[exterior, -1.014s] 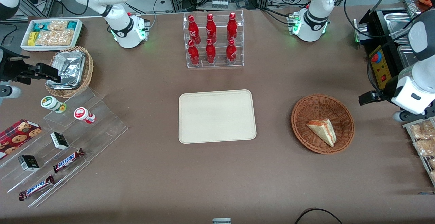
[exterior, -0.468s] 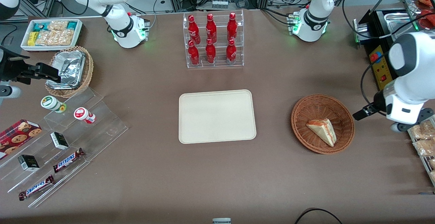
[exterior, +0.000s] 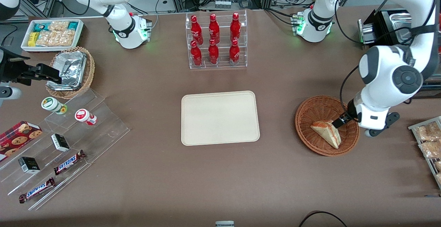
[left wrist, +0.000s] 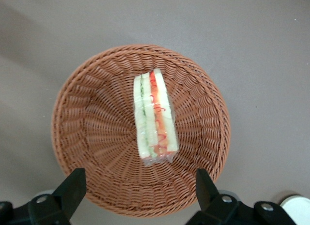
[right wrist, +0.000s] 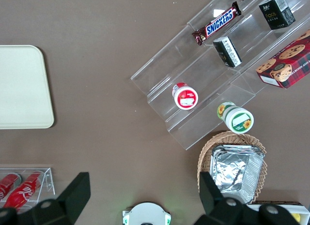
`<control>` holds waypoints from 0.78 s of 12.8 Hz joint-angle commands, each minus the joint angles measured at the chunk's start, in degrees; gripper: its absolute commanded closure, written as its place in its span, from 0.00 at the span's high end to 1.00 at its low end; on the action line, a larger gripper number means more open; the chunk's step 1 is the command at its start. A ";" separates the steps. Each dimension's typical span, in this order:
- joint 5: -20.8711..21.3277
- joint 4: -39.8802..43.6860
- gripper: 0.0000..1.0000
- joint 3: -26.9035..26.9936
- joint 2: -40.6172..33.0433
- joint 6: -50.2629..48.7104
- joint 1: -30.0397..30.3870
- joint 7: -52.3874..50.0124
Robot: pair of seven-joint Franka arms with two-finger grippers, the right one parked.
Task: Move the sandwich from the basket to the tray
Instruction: 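Lower the open left gripper around the wrapped sandwich and close it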
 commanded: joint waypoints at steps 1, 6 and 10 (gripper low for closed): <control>0.84 0.07 1.00 0.58 2.18 2.07 -1.56 -3.37; 1.99 -0.11 1.00 0.58 4.30 2.33 -1.22 -4.17; 1.90 -0.20 1.00 0.67 6.49 6.36 -0.95 -4.17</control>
